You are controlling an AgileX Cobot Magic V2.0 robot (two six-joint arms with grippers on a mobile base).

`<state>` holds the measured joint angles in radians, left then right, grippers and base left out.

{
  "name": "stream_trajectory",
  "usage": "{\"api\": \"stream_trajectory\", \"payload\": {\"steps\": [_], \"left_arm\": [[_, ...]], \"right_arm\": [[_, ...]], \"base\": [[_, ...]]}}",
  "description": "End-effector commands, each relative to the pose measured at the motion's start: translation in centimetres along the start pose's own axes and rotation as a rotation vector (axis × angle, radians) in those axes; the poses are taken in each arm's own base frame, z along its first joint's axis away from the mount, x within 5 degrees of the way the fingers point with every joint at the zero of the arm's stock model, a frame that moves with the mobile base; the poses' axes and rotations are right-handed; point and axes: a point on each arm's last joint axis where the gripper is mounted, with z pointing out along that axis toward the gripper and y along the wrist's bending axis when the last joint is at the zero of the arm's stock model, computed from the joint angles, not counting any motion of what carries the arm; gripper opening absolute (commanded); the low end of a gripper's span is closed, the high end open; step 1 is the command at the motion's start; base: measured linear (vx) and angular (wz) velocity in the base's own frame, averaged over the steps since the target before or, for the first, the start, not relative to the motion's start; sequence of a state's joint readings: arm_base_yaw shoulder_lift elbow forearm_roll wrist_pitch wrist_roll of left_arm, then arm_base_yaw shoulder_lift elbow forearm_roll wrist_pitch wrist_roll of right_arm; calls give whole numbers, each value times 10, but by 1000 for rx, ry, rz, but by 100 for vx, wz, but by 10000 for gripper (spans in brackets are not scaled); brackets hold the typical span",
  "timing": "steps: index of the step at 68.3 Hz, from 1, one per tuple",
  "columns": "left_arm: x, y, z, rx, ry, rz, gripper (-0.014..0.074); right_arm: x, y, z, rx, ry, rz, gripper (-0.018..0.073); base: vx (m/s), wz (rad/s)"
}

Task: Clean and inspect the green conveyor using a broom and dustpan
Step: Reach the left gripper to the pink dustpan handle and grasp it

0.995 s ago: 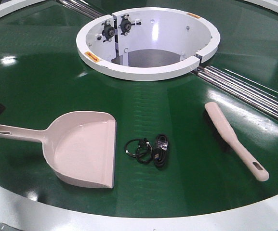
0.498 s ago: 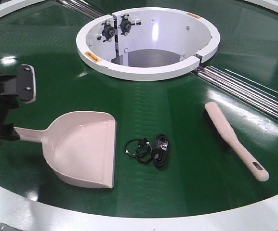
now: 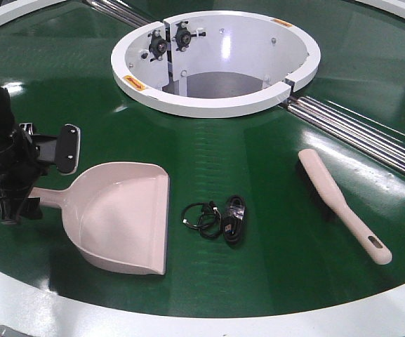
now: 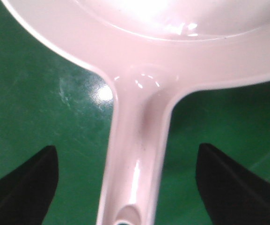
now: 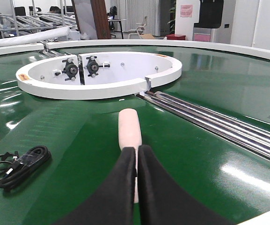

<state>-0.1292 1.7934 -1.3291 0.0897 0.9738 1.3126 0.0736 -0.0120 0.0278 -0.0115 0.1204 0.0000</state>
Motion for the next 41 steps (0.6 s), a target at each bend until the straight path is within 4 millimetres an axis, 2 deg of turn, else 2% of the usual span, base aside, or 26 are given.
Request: {"api": "stream_trajectory", "payload": {"steps": [1,14,24,32,41], "left_arm": [[-3,9,-13,-89,-20,5,565],[-5,14,4,-84,-17,12,561],[-3,15,12,-74,21,40,517],[-2,15,13,-73,26,51,430],[-1,15,13,-70,48,110,264]], "right_arm": [[-6,0,-1,3,-84,-6,-8],[-6,0,-1,3,-84,-6,-8],[-6,0,-1,3,-84,-6,-8],[-6,0,-1,3,-84,-6,-8],[-6,0,-1,3,-84,-6,-8]], "base": [[0,0],[0,0],[0,0],[0,0],[0,0]]}}
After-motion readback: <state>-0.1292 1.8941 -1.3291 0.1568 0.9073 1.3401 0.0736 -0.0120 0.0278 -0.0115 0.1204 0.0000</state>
